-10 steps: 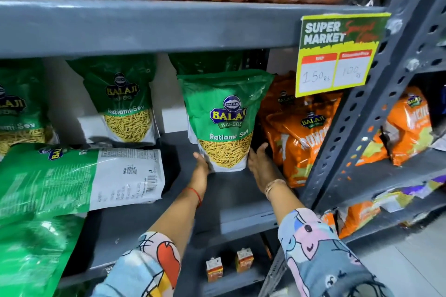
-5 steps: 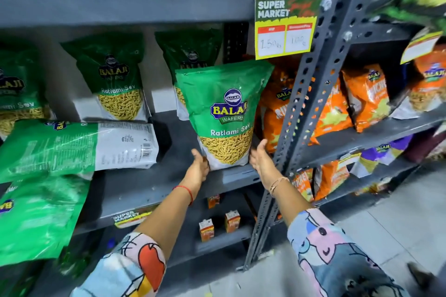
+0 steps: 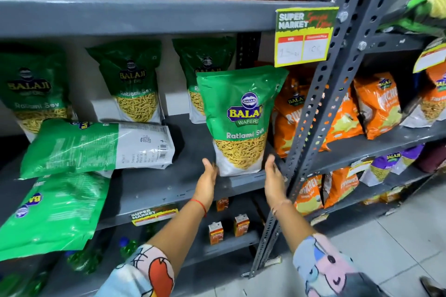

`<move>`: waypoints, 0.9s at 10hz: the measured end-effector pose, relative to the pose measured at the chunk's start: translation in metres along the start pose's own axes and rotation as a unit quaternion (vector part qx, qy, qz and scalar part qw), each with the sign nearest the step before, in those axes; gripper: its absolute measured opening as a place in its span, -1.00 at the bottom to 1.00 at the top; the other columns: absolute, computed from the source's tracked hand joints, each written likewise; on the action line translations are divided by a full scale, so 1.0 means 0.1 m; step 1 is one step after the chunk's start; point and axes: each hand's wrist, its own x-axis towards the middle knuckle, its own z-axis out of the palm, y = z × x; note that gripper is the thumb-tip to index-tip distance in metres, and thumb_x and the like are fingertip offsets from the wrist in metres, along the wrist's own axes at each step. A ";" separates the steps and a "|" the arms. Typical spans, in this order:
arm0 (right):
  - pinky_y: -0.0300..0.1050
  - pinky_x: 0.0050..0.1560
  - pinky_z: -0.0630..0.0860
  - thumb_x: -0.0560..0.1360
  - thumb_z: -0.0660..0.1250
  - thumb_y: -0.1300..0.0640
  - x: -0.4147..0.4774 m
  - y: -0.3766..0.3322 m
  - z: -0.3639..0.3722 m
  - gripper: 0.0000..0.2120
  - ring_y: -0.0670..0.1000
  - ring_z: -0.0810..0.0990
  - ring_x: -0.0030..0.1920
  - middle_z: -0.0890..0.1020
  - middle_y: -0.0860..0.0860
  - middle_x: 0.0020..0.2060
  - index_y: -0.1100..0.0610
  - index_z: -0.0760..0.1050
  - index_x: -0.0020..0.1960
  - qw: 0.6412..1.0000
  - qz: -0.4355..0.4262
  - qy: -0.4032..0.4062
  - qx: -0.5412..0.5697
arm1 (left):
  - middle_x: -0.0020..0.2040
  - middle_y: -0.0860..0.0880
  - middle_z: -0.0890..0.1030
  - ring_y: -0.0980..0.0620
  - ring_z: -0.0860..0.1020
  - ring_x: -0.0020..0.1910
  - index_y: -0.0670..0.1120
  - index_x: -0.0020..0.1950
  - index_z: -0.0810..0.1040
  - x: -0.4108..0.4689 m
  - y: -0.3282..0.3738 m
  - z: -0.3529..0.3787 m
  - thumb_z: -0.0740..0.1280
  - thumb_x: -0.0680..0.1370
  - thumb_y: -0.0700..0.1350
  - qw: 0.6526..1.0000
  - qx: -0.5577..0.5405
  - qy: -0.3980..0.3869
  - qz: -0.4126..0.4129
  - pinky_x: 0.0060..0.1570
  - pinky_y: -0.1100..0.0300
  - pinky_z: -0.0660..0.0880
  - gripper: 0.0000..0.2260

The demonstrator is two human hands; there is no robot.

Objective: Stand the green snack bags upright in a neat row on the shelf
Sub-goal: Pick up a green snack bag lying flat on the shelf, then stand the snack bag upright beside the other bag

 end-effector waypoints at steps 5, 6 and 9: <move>0.05 0.29 0.36 0.57 0.05 -0.05 0.11 -1.37 2.01 -0.57 0.19 0.46 0.26 0.55 0.25 0.21 0.21 0.50 0.18 0.925 -0.226 -0.255 -0.170 | 0.37 -0.14 0.43 -0.16 0.39 0.34 -0.08 0.36 0.38 -0.20 1.07 0.41 -0.08 0.55 0.24 0.941 0.265 -0.036 0.206 0.41 -0.05 0.26 -0.42; -0.01 0.35 0.32 0.59 0.06 0.05 0.36 -1.52 2.33 -0.62 0.20 0.40 0.32 0.46 0.23 0.30 0.25 0.43 0.25 0.914 -0.147 -0.313 -0.211 | 0.28 -0.12 0.48 -0.12 0.44 0.26 -0.12 0.36 0.36 -0.14 1.08 0.51 -0.08 0.58 0.18 0.947 0.240 -0.047 0.208 0.27 0.09 0.32 -0.46; -0.11 0.42 0.15 0.60 -0.08 -0.06 0.54 -1.50 2.77 -0.53 0.16 0.19 0.45 0.18 0.16 0.48 0.11 0.10 0.45 0.818 -0.137 -0.423 -0.364 | -0.30 -0.11 0.71 -0.10 0.62 -0.10 -0.10 0.11 0.52 0.18 1.15 0.46 0.02 0.52 0.25 0.970 0.130 -0.112 0.170 0.23 -0.05 0.40 -0.49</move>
